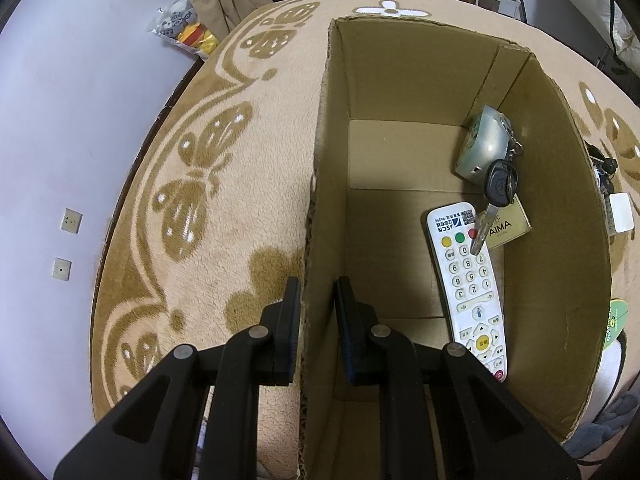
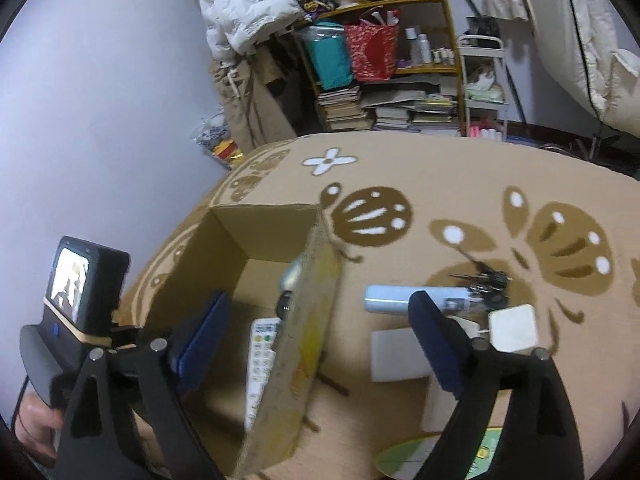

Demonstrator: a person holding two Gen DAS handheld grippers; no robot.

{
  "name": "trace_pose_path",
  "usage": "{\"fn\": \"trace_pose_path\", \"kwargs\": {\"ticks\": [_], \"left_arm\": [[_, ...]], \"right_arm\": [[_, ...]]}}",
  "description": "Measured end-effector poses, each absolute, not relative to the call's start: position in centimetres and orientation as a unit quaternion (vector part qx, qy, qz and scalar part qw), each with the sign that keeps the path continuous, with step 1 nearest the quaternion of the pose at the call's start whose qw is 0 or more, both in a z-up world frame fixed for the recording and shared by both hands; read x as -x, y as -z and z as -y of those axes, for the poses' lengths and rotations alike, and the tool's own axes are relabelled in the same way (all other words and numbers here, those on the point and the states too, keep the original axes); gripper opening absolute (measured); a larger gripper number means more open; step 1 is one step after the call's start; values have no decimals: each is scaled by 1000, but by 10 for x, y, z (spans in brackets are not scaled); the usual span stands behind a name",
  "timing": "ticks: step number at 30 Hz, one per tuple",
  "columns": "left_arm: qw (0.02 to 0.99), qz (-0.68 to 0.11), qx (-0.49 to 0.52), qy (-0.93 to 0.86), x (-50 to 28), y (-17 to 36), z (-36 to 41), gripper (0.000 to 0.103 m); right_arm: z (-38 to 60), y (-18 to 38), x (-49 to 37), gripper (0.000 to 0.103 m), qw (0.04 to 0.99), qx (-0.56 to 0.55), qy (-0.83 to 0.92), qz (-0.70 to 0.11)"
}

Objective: Organize rigid objects
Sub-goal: 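Move the right tool back to the pile over the white device, then grasp the white rectangular plastic device with the right tool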

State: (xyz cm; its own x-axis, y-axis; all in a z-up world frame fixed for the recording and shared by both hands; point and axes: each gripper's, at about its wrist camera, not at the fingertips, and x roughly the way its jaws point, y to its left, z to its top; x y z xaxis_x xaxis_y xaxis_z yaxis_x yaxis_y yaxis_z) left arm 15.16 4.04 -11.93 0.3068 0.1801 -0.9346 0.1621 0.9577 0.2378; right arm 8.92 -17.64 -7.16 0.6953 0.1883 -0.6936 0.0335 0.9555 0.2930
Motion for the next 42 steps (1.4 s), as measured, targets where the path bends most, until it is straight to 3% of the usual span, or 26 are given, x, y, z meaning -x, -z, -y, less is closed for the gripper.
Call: {"fn": "trace_pose_path", "kwargs": {"ticks": [31, 38, 42], "left_arm": [[795, -590, -142, -5, -150, 119, -42, 18], [795, -590, -142, -5, -150, 120, -42, 18], [795, -590, -142, -5, -150, 120, -43, 18]], "right_arm": [[253, 186, -69, 101, 858, -212, 51, -465], [249, 196, -73, 74, 852, -208, 45, -478], [250, 198, -74, 70, 852, -214, 45, -475]]}}
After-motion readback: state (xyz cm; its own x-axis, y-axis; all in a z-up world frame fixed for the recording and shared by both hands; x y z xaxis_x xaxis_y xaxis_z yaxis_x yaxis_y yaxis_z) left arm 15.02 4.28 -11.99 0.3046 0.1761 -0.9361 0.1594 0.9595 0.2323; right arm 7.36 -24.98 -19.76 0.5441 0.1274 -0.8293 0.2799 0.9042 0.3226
